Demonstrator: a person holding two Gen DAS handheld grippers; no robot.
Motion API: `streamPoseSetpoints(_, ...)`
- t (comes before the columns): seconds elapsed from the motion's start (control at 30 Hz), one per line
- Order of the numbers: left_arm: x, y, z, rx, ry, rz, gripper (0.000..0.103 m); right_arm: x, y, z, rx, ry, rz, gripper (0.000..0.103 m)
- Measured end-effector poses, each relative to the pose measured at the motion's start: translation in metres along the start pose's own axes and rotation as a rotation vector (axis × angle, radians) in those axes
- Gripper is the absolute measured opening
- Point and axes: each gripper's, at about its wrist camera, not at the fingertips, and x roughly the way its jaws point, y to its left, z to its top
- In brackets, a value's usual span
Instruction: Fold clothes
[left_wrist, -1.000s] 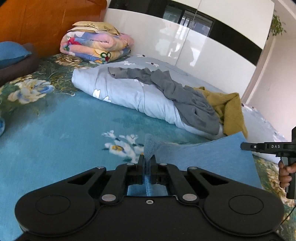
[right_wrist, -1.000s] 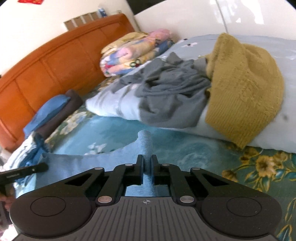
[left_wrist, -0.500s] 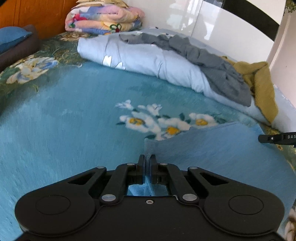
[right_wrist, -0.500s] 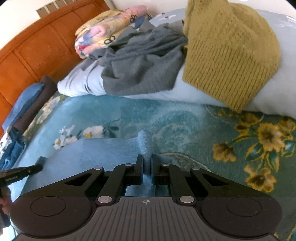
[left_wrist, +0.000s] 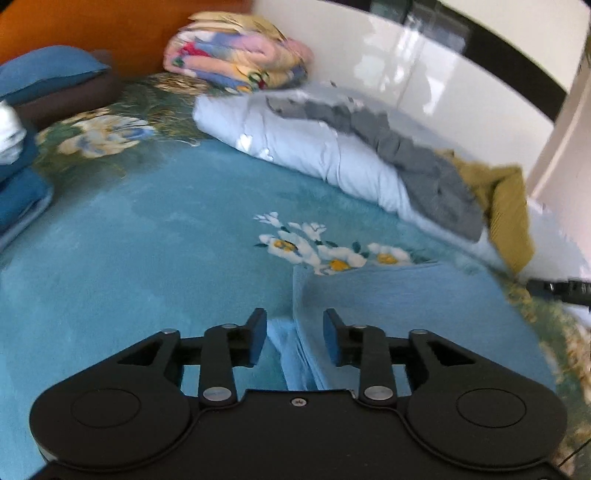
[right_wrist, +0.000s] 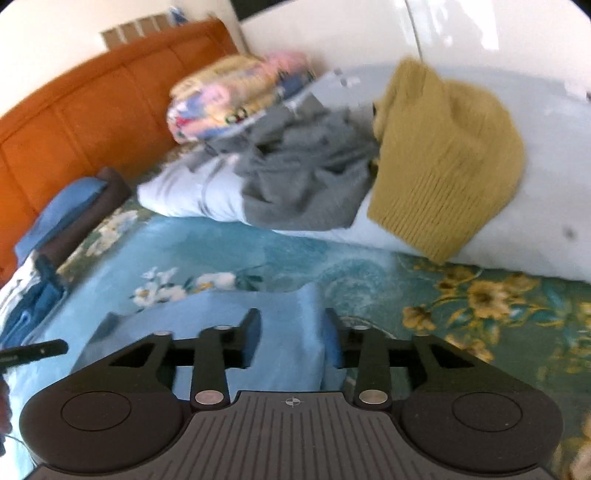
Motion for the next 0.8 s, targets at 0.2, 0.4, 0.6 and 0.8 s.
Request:
streamPoseSetpoints(0.2, -0.053, -0.019, -0.042, -0.042, -0.029, -0.019, 0.049, -0.049, 0.003, -0.045, 0.061, 0.0, 0.018, 0.047)
streamPoseSetpoints(0.4, -0.077, -0.035, -0.075, -0.081, 0.002, -0.024, 0.067, -0.072, 0.001, -0.077, 0.146, 0.049, 0.0, 0.057)
streamPoseSetpoints(0.6, -0.095, -0.051, -0.094, -0.069, 0.01, -0.029, 0.074, -0.079, 0.005, -0.1, 0.211, 0.064, 0.008, 0.061)
streamPoseSetpoints(0.8, -0.106, -0.044, -0.103, -0.169, 0.012, -0.043, 0.083, -0.085, 0.017, -0.114, 0.226, 0.066, 0.033, 0.066)
